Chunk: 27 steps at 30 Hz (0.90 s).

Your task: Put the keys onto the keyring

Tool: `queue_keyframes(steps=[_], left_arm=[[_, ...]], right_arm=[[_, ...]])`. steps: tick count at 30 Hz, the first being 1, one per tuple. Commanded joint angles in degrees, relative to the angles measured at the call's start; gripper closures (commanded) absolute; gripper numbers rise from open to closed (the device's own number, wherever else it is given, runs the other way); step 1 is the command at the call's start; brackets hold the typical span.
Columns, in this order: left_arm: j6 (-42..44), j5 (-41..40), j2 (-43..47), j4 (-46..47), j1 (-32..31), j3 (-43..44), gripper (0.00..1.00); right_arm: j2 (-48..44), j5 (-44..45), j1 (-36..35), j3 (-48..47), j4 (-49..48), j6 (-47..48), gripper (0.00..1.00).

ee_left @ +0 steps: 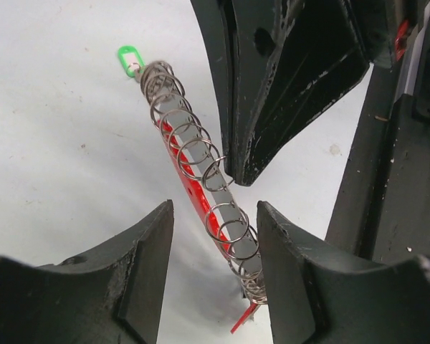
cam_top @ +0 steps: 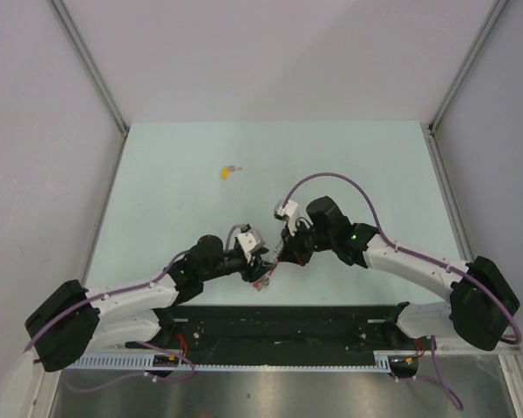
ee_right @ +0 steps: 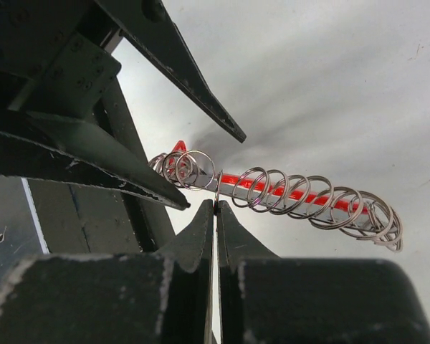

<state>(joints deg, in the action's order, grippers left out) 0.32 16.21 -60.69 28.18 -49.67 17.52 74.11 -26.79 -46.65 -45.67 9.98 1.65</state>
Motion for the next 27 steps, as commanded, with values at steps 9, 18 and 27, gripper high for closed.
queue_keyframes(steps=[9, 18, 27], left_arm=[[3.02, -4.77, -3.03, -3.93, -3.15, 5.16, 0.56], [6.7, -14.44, -1.46, -5.25, -3.59, 5.95, 0.91], [11.11, -16.12, -1.63, -1.56, -3.77, 6.48, 0.89]], right_arm=[[-3.0, -0.63, 0.42, -3.11, -1.89, -3.05, 1.0], [-2.48, -3.44, 1.57, -4.42, 4.77, -3.93, 1.0], [3.23, -11.44, 1.83, -6.53, 8.56, -6.57, 1.0]])
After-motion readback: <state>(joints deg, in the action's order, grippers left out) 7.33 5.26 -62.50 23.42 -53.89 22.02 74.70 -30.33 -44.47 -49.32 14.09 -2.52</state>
